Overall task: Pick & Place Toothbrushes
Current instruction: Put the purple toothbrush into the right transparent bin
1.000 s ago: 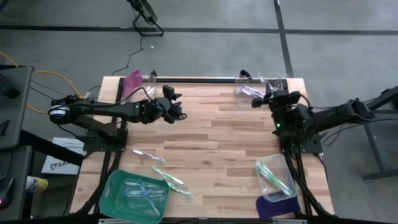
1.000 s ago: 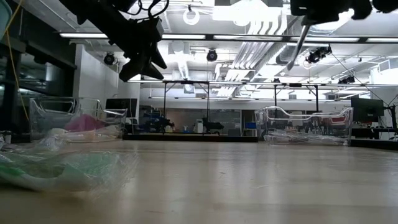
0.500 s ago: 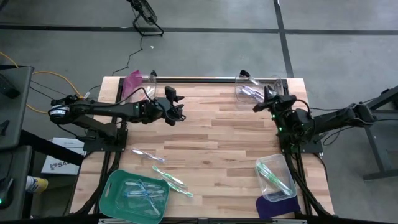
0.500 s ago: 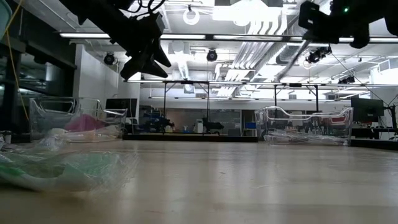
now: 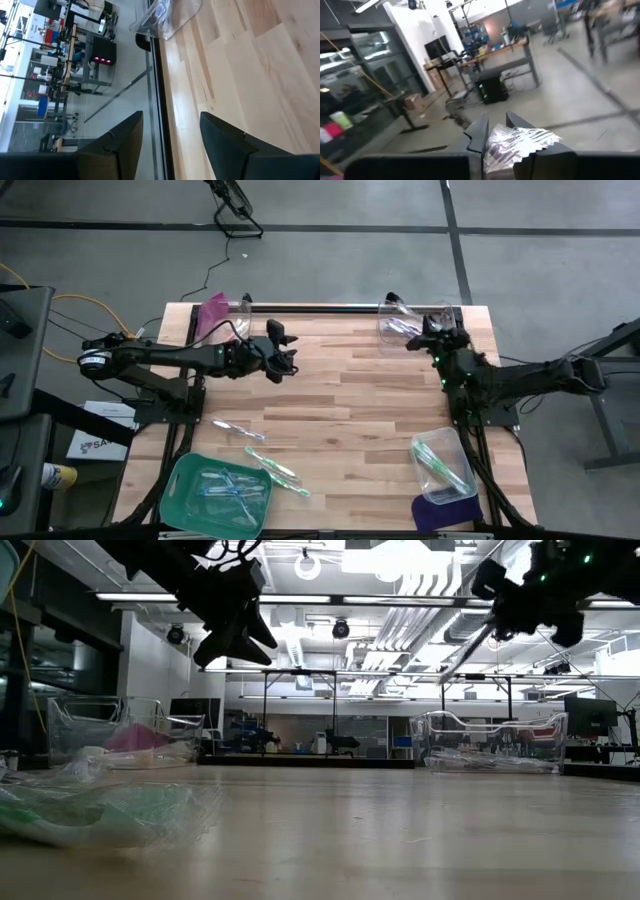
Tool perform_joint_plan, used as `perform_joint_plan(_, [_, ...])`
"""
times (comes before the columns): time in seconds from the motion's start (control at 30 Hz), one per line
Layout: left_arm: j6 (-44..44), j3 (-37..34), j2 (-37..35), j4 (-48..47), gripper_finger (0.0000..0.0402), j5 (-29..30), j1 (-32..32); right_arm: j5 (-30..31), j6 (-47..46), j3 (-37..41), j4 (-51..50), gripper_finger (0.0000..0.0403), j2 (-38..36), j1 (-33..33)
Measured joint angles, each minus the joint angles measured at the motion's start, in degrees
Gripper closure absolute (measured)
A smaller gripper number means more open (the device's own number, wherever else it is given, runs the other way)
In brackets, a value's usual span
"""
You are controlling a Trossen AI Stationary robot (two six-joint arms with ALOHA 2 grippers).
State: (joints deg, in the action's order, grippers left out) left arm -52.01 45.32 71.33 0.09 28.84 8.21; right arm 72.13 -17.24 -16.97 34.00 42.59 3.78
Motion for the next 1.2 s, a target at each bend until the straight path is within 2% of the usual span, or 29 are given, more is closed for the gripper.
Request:
perform_joint_plan(0.2, [0.0, 0.0, 0.0, -0.1, 0.0211, 0.0, 0.0, -9.0, -23.9, 0.0, -15.9, 0.0355, 0.0, 8.8])
perform_joint_plan(0.4, [0.3, 0.0, 0.0, -0.2, 0.0211, 0.0, 0.0, -15.9, -34.6, 0.0, -21.9, 0.0355, 0.1, 16.1])
perform_joint_plan(0.63, [0.9, 0.0, 0.0, -0.2, 0.0211, 0.0, 0.0, -20.7, -50.4, 0.0, -30.4, 0.0345, 0.1, 22.1])
perform_joint_plan(0.87, [1.1, 0.0, 0.0, -0.2, 0.0211, 0.0, 0.0, -24.4, -53.6, 0.0, -31.1, 0.0333, 0.1, 23.7])
perform_joint_plan(1.2, [1.2, 0.0, 0.0, -0.2, 0.0211, 0.0, 0.0, -24.5, -53.5, 0.0, -31.0, 0.0246, 0.1, 23.7])
